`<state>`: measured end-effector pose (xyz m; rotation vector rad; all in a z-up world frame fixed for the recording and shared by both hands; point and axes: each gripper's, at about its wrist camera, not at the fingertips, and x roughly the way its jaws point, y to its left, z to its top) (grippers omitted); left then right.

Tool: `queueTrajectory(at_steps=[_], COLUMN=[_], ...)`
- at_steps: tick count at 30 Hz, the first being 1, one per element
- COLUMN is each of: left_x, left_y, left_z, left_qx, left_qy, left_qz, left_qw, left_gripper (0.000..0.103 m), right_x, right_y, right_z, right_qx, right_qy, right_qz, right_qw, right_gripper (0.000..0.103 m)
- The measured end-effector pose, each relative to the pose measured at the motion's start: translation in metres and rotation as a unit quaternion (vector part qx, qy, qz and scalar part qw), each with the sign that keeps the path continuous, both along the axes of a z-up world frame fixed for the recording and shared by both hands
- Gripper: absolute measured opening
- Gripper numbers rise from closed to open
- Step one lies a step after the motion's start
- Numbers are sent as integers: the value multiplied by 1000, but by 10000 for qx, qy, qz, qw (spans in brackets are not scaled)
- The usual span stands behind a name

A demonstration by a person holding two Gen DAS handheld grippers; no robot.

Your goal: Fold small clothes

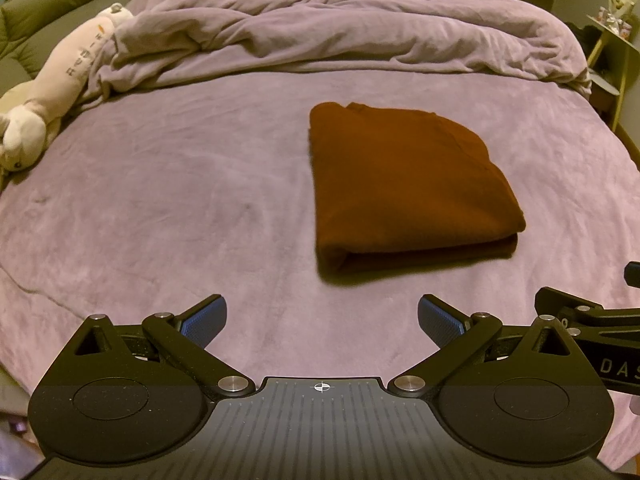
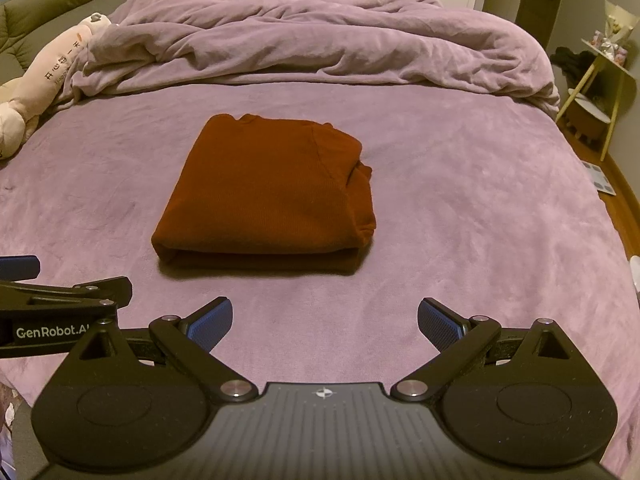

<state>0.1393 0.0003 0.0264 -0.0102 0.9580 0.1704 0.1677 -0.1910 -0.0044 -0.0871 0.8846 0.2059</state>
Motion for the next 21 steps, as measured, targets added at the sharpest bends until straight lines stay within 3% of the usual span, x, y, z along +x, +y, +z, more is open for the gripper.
queueTrajectory(at_steps=[21], left_x=[0], left_y=[-1], left_z=[-3], left_qx=[82], left_qy=[46], left_qz=[-55], left_qw=[9999], left_gripper=[103], right_x=[1], right_y=[-1], right_z=[-1], right_qx=[0], right_qy=[3], right_qz=[-1], right_qw=[10000], right_gripper=[99])
